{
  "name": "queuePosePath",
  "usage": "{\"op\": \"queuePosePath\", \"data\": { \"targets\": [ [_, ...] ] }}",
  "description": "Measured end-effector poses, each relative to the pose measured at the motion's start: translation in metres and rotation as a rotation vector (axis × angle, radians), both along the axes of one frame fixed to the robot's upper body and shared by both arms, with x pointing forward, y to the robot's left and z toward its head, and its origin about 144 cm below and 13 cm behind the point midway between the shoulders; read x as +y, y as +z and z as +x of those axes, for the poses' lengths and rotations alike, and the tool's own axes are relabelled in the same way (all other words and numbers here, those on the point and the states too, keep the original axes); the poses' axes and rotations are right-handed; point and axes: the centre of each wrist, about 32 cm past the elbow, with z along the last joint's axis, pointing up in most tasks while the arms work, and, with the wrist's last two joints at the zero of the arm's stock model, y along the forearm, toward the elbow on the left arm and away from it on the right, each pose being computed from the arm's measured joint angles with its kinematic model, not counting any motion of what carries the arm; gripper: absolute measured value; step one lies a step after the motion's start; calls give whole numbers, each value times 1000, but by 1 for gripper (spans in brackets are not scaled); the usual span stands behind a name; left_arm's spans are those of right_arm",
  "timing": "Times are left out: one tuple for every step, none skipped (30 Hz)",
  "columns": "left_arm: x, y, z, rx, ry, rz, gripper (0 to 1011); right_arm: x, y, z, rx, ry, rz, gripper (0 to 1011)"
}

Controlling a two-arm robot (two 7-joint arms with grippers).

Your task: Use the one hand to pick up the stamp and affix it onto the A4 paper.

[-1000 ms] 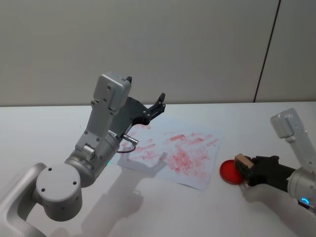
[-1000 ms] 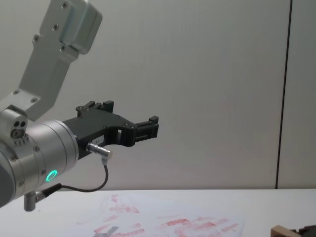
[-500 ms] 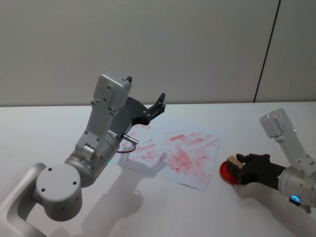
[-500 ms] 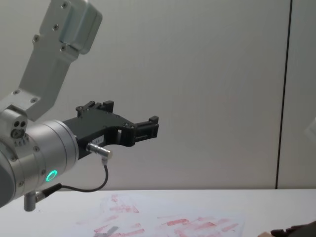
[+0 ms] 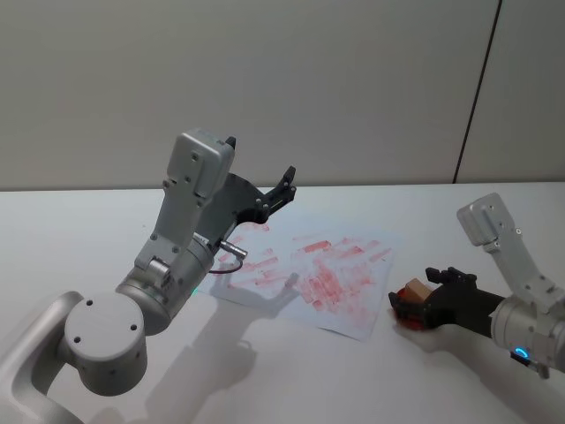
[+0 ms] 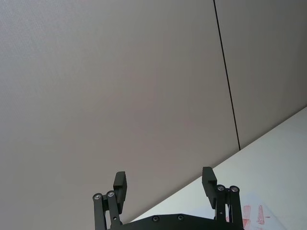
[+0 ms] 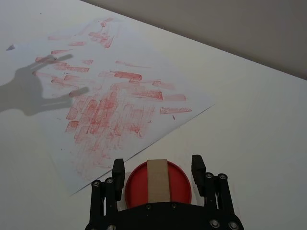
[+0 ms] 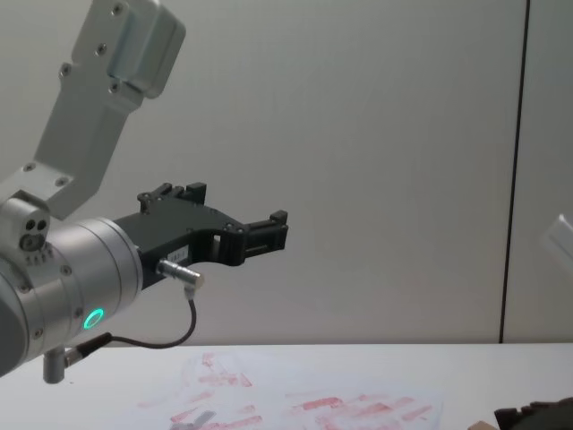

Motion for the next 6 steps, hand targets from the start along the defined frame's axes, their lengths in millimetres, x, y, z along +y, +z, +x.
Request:
{"op": "queuePosePath", "data": {
  "targets": [
    [0, 0, 0, 0, 0, 0, 1001, 0, 0, 0, 0, 0, 0, 828],
    [0, 0, 0, 0, 0, 0, 1001, 0, 0, 0, 0, 1, 0, 880],
    [0, 0, 0, 0, 0, 0, 1001, 0, 0, 0, 0, 1, 0, 890],
    [0, 0, 0, 0, 0, 0, 1001, 1, 0, 1, 0, 1, -1, 914],
    [0, 0, 0, 0, 0, 0, 1001, 1, 0, 1, 0, 1, -1, 958],
    [0, 0, 0, 0, 0, 0, 1001, 1, 0, 1, 0, 1, -1, 991]
  ]
}}
